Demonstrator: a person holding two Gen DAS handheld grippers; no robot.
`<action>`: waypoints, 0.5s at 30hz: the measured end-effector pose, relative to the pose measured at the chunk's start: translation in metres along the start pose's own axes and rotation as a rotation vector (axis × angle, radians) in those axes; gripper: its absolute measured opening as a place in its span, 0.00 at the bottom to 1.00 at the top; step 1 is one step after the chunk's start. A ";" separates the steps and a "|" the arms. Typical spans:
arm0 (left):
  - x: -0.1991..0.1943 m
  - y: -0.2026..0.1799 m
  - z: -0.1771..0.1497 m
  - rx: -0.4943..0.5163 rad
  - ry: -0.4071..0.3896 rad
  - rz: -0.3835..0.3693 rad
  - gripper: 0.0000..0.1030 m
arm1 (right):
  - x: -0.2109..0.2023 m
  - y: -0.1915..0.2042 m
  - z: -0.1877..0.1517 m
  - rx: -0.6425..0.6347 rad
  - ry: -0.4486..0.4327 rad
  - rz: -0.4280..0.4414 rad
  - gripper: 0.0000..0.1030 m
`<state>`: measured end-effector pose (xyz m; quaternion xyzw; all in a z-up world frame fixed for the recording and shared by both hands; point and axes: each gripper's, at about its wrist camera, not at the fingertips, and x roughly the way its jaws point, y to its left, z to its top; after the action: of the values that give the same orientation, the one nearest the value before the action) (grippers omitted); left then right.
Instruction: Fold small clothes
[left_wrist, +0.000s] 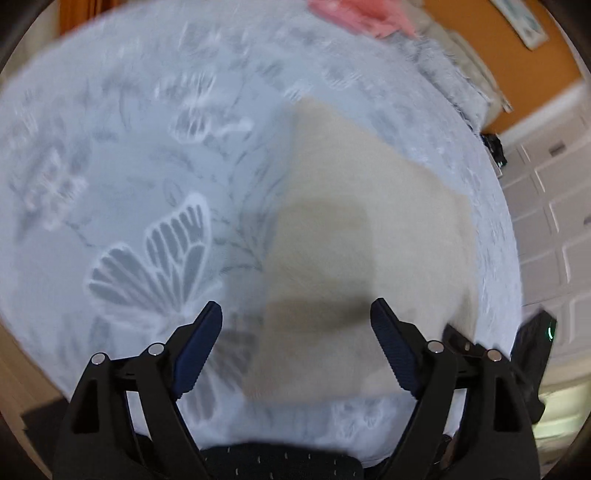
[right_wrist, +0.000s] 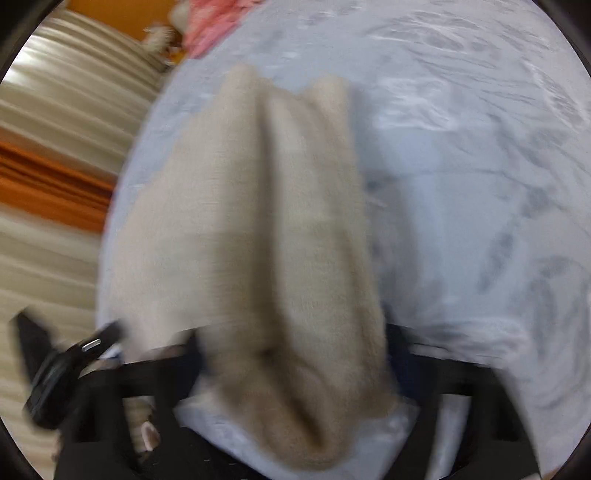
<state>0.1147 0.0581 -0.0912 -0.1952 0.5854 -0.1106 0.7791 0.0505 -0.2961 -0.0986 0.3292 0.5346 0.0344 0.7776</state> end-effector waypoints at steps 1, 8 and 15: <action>0.010 0.003 0.003 -0.006 0.040 -0.031 0.58 | -0.003 0.004 -0.001 -0.002 -0.011 -0.007 0.40; 0.004 -0.031 -0.009 0.162 0.080 -0.067 0.40 | -0.050 0.021 -0.038 -0.095 -0.120 -0.104 0.37; -0.010 -0.054 -0.032 0.223 -0.011 0.093 0.55 | -0.058 0.003 -0.039 -0.015 -0.129 -0.087 0.51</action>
<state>0.0845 0.0074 -0.0670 -0.0807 0.5737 -0.1378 0.8033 -0.0067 -0.2990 -0.0581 0.3014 0.4969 -0.0168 0.8137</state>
